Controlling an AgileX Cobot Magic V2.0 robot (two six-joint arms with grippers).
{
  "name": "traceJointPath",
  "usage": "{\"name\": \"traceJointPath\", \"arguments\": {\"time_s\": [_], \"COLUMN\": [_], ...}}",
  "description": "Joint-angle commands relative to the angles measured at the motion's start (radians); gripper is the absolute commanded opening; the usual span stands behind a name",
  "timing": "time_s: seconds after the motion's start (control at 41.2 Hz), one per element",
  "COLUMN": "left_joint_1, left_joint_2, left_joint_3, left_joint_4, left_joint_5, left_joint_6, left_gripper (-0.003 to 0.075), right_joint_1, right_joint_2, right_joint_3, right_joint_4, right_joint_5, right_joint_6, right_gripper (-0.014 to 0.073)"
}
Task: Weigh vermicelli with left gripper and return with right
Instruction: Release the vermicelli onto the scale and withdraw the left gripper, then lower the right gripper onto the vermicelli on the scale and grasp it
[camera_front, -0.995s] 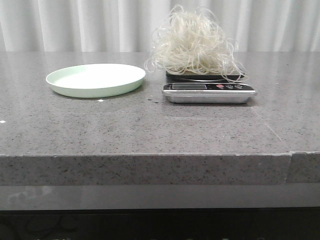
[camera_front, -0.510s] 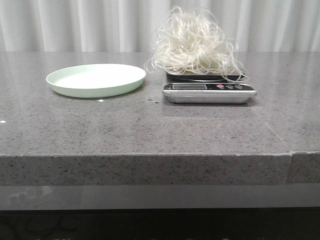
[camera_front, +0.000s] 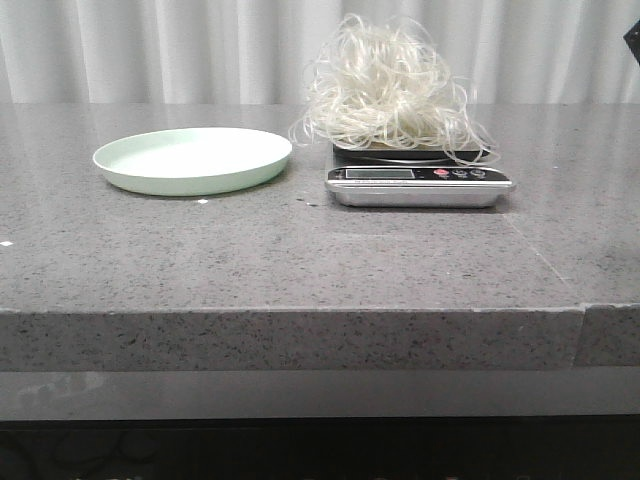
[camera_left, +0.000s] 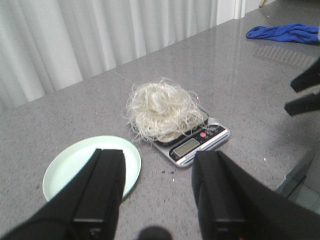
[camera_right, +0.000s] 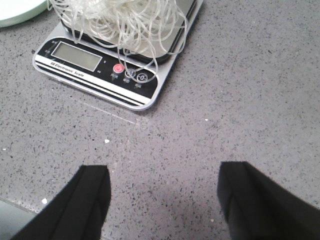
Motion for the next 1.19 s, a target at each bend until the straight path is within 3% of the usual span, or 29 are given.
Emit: {"name": "traceJointPath", "arguments": {"time_s": [0.0, 0.388, 0.85, 1.165], "left_joint_1": [-0.006, -0.006, -0.006, -0.006], "left_joint_2": [-0.069, -0.135, -0.135, -0.135], "left_joint_3": [0.044, 0.119, 0.119, 0.119], "left_joint_4": [-0.012, -0.012, -0.012, -0.012], "left_joint_5": [-0.066, -0.062, -0.065, -0.070], "left_joint_6": [0.000, 0.000, 0.000, 0.000], "left_gripper": [0.0388, 0.0388, 0.0388, 0.0388], "right_joint_1": [0.000, 0.000, 0.085, 0.088], "right_joint_2": [-0.007, 0.114, 0.420, 0.641], "right_joint_3": [-0.028, -0.215, -0.520, -0.734], "right_joint_4": [-0.001, 0.036, 0.047, 0.047], "right_joint_5": [-0.092, -0.097, -0.091, -0.093], "right_joint_6": [-0.009, -0.038, -0.080, -0.080], "right_gripper": [0.0556, 0.0556, 0.0556, 0.0556]}}
